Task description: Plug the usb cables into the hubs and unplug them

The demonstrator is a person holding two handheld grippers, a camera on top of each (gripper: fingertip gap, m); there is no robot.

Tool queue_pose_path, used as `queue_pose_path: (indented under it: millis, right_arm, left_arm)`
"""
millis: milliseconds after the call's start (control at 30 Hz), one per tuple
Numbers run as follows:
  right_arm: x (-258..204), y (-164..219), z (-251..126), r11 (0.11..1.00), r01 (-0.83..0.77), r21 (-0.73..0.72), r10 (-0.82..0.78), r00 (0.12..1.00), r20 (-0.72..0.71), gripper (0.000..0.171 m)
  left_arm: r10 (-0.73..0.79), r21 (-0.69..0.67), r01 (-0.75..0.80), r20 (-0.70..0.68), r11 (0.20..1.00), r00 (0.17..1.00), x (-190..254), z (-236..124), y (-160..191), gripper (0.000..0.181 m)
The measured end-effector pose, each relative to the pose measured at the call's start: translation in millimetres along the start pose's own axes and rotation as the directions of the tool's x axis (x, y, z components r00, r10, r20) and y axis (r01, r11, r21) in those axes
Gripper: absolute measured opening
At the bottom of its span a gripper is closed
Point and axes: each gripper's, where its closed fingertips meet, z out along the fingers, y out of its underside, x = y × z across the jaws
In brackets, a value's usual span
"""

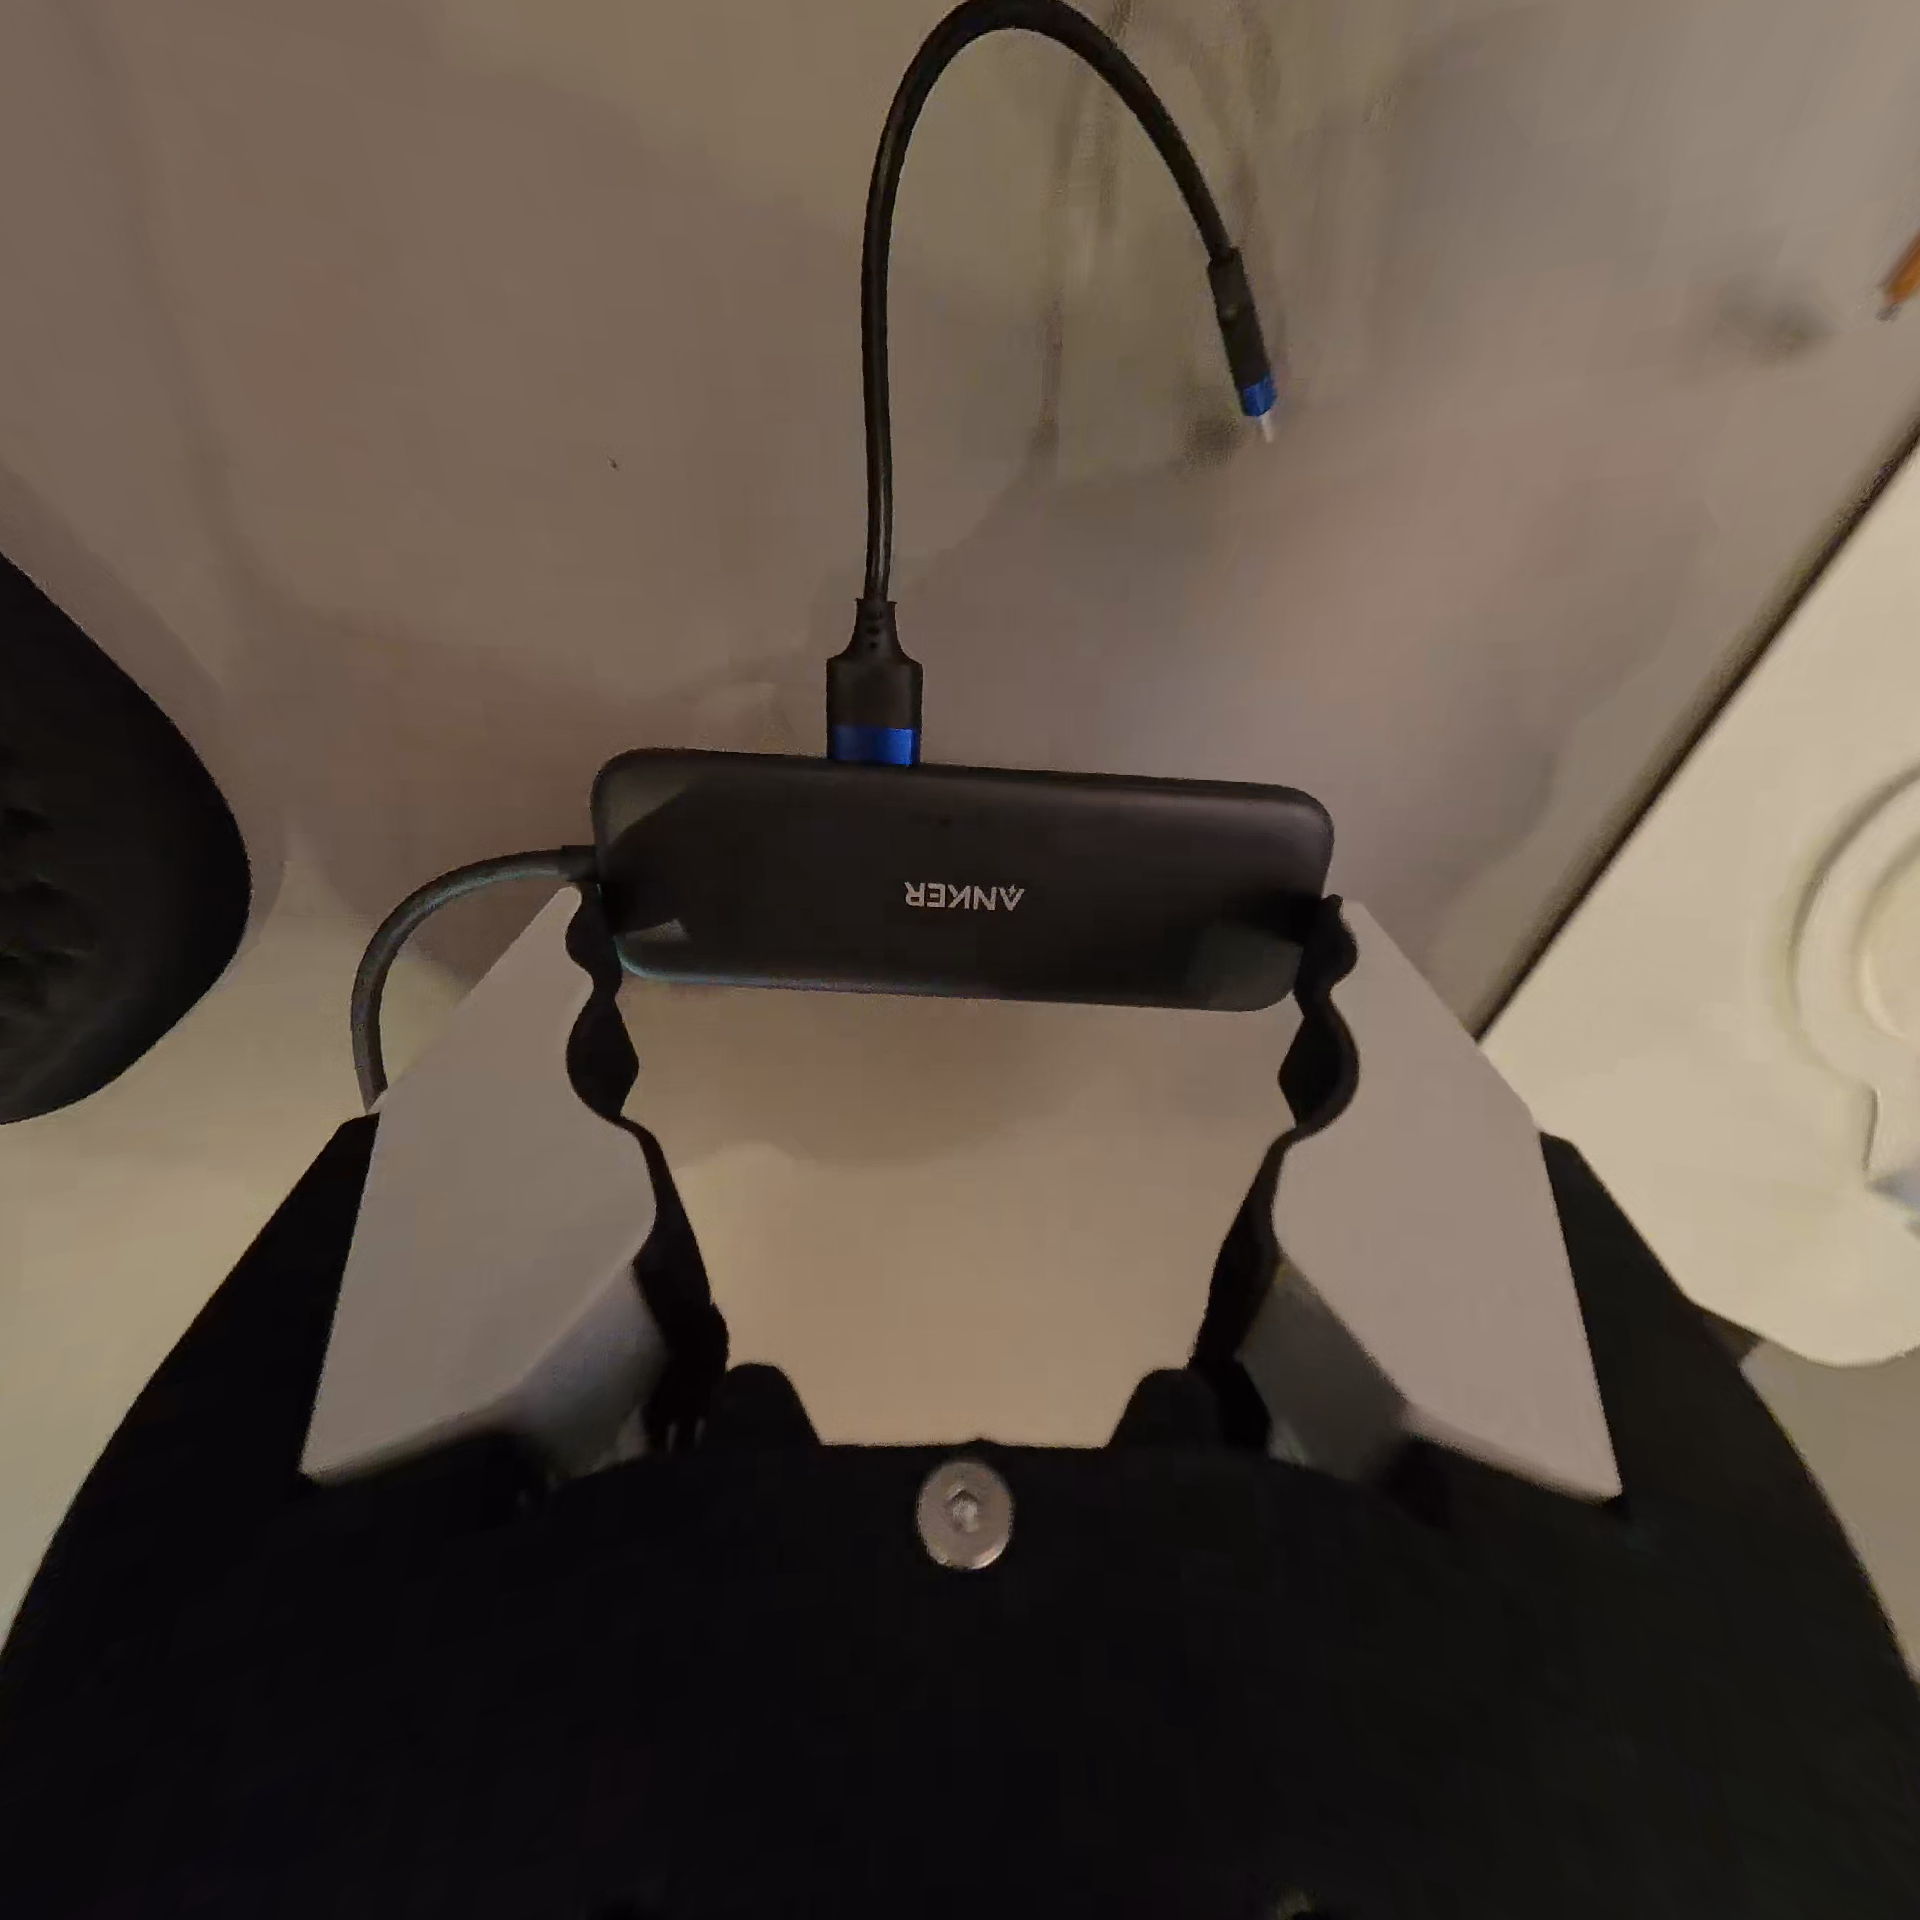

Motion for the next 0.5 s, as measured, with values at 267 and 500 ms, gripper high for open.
queue_pose_path:
  millis: [267, 500]
  right_arm:
    - [11, 13, -51, 0.997, -0.082, 0.011, 0.083, 0.996, -0.022, 0.128]
    - [18, 22, -85, 0.991, -0.131, 0.018, 0.132, 0.989, -0.068, 0.128]
  left_arm:
    - [-0.014, 0.066, 0.019, -0.083, 0.998, 0.996, 26, 3, -40, 0.016]
    - [-0.023, 0.114, 0.046, -0.199, 0.992, 0.98, 65, 7, -78, 0.016]
